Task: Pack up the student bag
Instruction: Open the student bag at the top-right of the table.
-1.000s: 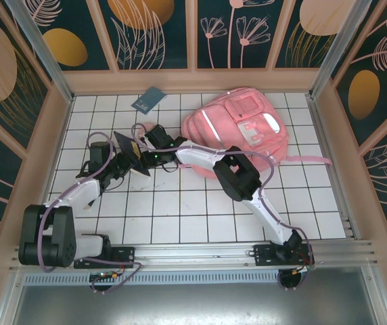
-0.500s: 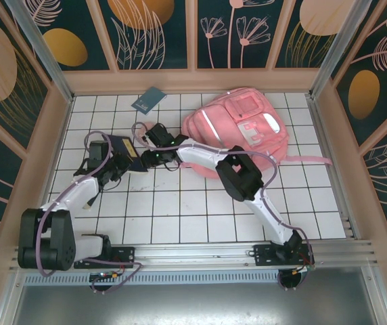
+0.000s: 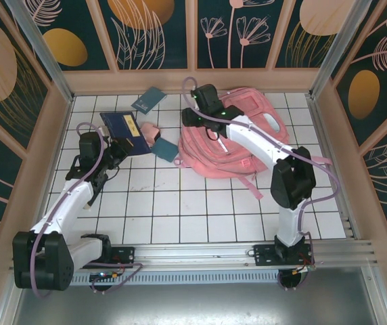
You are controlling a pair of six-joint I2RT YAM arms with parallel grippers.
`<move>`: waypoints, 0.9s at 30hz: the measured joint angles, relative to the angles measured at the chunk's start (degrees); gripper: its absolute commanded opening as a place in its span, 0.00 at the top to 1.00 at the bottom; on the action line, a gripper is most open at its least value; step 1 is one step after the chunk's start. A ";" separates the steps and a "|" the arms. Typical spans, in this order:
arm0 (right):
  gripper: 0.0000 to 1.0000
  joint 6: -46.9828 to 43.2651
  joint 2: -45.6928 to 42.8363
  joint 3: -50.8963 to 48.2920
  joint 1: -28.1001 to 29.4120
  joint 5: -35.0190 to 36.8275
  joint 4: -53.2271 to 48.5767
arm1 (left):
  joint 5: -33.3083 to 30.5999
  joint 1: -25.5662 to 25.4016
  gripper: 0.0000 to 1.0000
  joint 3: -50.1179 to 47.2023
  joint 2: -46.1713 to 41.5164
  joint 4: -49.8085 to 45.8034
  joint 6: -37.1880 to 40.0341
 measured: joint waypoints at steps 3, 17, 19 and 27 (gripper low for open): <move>0.37 -1.01 0.59 -3.43 -1.55 1.18 -1.62 | 1.11 0.00 1.00 0.00 0.02 0.74 -0.26; 0.86 -3.26 4.68 -5.66 -1.14 3.32 -2.99 | 3.87 0.00 1.00 0.00 0.42 1.40 -0.26; 1.00 -3.80 4.72 -5.66 -0.90 4.07 -2.97 | 4.37 0.00 1.00 0.00 0.55 1.88 -0.68; 1.00 -4.35 4.72 -1.46 -0.98 5.31 -7.02 | 5.42 -1.99 1.00 -0.63 2.10 10.03 -6.12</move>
